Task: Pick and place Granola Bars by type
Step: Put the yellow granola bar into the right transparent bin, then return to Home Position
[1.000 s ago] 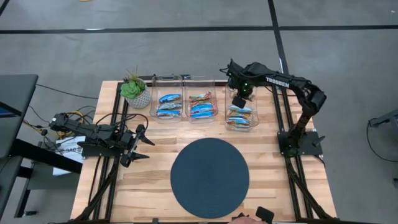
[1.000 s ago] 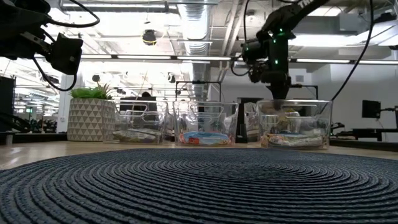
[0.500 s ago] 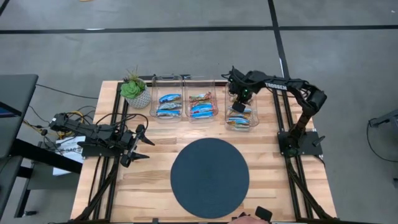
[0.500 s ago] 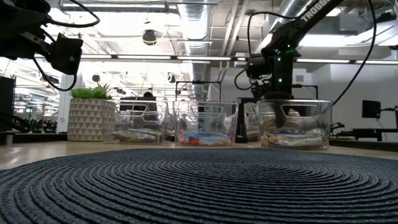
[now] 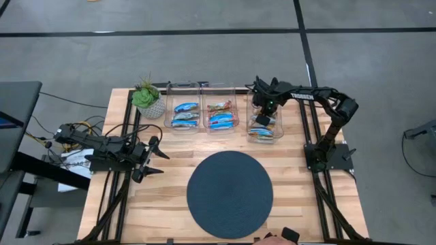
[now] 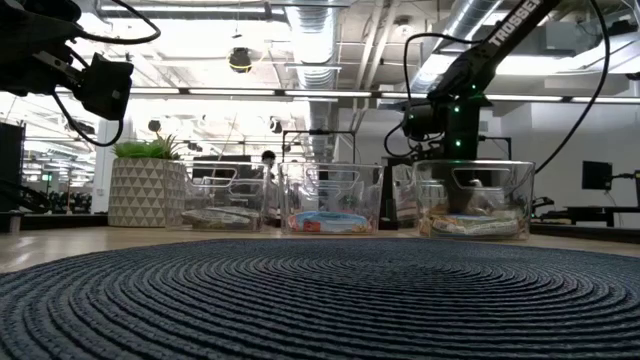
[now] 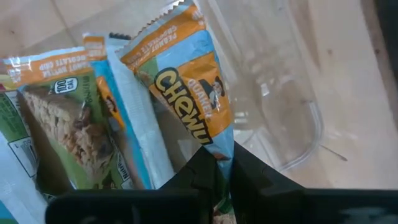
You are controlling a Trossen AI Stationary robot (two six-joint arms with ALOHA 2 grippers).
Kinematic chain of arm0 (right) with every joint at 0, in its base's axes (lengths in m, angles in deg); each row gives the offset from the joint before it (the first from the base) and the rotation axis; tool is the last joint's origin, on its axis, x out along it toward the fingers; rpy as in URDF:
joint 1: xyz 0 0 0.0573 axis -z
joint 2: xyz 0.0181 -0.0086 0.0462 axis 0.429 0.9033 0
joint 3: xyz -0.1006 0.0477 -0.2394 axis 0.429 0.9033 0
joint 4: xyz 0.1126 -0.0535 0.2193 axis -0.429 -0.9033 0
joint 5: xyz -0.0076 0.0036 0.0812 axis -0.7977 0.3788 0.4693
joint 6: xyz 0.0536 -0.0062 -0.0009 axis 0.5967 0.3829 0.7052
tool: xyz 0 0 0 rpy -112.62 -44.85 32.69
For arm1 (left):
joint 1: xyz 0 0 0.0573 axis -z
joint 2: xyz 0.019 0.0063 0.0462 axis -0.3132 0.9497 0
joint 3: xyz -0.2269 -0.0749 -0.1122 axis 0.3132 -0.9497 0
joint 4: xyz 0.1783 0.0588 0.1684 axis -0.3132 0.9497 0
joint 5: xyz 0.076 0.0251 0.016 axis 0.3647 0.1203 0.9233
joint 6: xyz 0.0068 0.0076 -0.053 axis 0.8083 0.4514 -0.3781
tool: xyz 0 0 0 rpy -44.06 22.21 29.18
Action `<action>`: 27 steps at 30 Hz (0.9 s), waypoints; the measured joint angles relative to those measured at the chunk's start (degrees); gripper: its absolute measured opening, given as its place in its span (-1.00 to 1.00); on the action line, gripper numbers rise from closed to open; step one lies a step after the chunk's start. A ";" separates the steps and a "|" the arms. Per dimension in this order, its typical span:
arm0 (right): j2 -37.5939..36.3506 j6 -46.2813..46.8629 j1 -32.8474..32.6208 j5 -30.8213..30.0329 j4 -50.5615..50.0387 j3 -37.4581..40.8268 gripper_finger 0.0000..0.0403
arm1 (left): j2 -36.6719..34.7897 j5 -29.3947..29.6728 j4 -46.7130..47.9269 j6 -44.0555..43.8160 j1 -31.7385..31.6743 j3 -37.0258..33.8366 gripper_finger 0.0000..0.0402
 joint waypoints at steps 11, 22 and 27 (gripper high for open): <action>0.00 0.06 -0.02 0.08 0.12 0.49 -0.76 | 0.00 -0.02 0.00 -0.02 0.00 0.02 0.37; 0.00 0.13 -0.15 0.06 -2.07 -1.10 -0.62 | 0.00 -0.02 0.01 0.00 0.00 0.02 0.37; -1.66 2.32 -0.37 0.85 -5.29 -4.65 -0.62 | 0.00 -0.02 0.00 -0.02 0.00 0.00 0.37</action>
